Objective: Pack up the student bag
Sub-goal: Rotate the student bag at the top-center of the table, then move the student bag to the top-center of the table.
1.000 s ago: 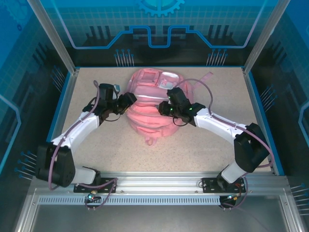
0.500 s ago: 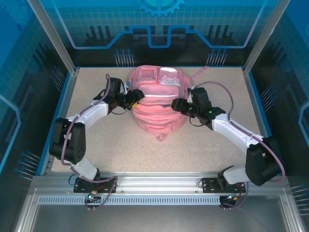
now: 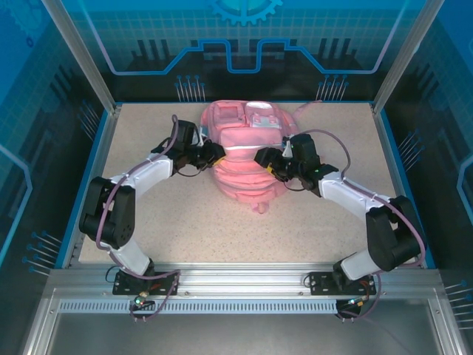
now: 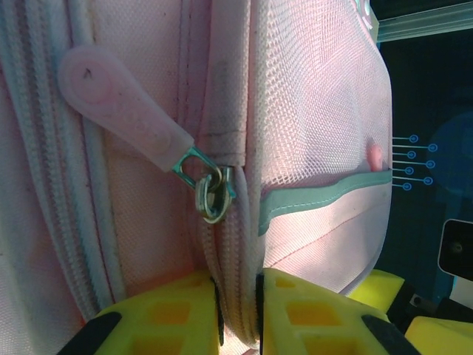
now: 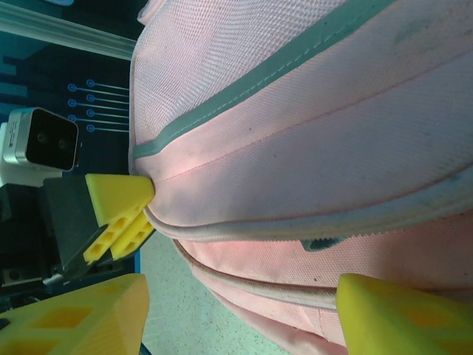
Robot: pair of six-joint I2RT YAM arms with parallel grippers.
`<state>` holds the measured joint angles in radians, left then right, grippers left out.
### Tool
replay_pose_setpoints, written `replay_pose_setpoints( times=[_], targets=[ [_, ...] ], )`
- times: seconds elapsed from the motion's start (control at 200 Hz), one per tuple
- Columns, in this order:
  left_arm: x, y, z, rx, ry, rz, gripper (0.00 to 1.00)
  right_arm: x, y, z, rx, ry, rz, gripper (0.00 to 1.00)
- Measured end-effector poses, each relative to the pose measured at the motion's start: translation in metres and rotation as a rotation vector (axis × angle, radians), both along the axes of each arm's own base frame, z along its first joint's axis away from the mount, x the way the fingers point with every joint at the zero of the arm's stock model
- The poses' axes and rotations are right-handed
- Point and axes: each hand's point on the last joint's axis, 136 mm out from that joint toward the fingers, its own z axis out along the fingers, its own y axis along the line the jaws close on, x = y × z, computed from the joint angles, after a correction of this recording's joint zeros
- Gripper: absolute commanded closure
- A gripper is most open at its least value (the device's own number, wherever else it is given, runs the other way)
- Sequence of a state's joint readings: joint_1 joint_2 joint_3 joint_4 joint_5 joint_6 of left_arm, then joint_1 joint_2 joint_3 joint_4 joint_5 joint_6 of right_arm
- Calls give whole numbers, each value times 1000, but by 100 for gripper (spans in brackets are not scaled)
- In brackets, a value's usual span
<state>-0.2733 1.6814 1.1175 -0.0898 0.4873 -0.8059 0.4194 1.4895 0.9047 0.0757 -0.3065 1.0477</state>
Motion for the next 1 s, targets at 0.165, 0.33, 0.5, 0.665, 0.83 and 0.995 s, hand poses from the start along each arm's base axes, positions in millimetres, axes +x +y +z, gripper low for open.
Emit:
replay_pose_setpoints(
  times=[0.165, 0.33, 0.5, 0.665, 0.83, 0.995],
  targets=[
    [-1, -5, 2, -6, -4, -9, 82, 10, 2, -4, 14, 4, -22, 35],
    [-2, -9, 3, -8, -11, -17, 83, 21, 8, -3, 48, -12, -29, 40],
    [-3, -14, 3, -19, -13, -19, 74, 32, 14, -3, 79, -21, -32, 42],
    [-10, -18, 8, -4, -38, -51, 51, 37, 8, -1, 87, -27, -44, 56],
    [-21, -2, 31, 54, -117, -74, 35, 37, -8, 3, 92, -17, -74, 80],
    [-25, 15, 38, 165, -214, -112, 32, 37, -24, 2, 112, 22, -113, 90]
  ],
)
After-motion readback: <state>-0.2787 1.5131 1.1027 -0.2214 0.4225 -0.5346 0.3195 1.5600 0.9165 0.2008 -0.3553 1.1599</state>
